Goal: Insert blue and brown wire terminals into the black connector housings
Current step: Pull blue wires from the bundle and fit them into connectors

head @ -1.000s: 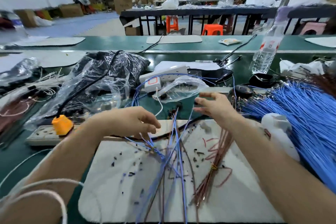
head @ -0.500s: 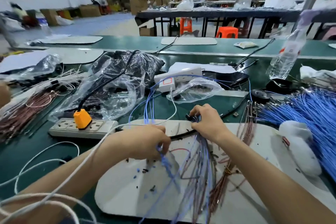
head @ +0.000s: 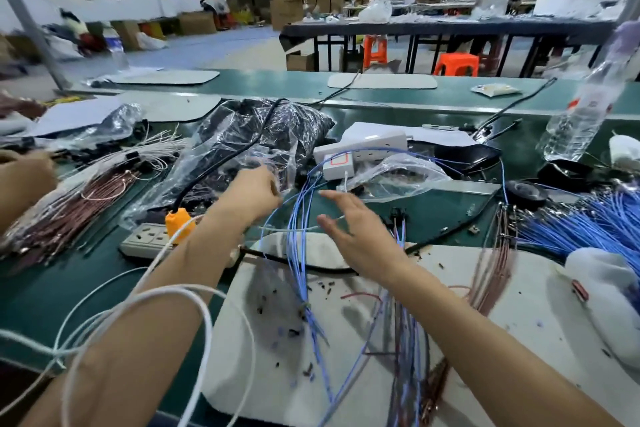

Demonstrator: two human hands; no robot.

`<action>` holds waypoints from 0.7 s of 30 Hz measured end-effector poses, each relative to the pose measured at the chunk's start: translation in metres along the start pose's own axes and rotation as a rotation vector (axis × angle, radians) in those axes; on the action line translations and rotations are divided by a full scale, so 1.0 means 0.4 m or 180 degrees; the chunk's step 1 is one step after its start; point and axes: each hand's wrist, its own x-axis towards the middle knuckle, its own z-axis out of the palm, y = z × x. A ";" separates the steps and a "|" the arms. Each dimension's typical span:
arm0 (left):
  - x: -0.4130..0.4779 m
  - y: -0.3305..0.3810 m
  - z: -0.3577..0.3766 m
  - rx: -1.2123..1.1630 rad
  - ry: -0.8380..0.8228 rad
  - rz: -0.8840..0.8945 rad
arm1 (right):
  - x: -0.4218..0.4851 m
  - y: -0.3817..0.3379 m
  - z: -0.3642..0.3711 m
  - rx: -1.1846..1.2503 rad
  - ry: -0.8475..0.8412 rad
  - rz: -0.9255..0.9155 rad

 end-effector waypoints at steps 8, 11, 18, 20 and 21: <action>-0.010 0.014 0.064 0.0224 -0.0428 -0.0415 | 0.018 0.016 0.043 -0.0202 -0.0129 0.0421; -0.029 0.020 0.038 -0.0059 -0.0103 -0.0466 | 0.023 0.013 0.038 0.0032 0.0013 0.0433; -0.106 0.085 -0.020 -0.0775 0.0712 0.0197 | 0.029 -0.066 0.013 0.1935 0.0266 0.0452; -0.132 0.082 -0.030 -0.0951 0.0625 0.0343 | 0.029 -0.063 -0.001 0.2410 0.0110 0.0676; -0.141 0.080 -0.032 -0.1011 0.0524 0.0449 | 0.028 -0.057 -0.006 0.2545 0.0027 0.0729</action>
